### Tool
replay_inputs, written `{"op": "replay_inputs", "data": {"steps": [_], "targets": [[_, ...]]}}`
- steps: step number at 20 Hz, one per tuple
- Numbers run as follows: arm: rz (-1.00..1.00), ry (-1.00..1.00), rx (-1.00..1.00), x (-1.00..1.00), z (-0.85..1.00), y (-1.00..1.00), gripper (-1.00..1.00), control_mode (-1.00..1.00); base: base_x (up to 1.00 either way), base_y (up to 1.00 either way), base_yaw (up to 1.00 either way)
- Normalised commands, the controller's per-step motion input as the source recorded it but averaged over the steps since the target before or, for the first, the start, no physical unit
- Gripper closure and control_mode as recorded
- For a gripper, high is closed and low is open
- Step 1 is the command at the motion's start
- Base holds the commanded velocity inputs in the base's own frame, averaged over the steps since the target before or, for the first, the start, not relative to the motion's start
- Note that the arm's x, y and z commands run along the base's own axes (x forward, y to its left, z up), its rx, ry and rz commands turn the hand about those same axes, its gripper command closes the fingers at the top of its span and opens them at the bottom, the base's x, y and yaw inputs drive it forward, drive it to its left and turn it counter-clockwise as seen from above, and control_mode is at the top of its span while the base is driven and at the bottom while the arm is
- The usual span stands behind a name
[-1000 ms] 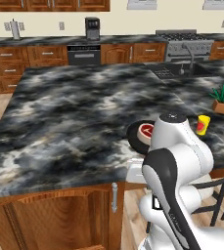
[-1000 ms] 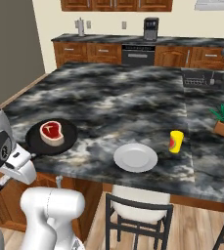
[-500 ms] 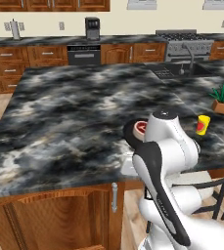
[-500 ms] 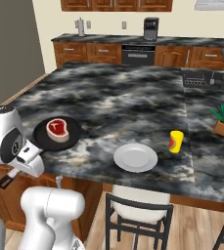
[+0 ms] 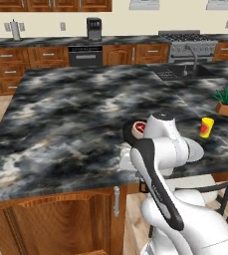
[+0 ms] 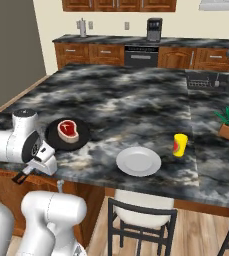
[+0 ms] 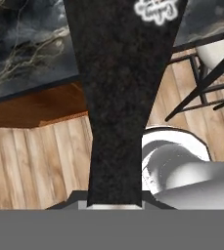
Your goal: Pick up the pan with the steak in it and place it on the dining table. Then place the steak on the plate.
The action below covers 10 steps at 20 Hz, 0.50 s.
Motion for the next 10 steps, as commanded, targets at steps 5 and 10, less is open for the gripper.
{"op": "replay_inputs", "data": {"steps": [5,10], "targets": [[-0.04,0.00,0.02,0.67,-0.27,0.00,1.00,-1.00,0.00,0.00,0.00],[-0.16,-0.01,0.00,0.49,-0.30,0.07,1.00,-1.00,0.00,0.00,0.00]]}}
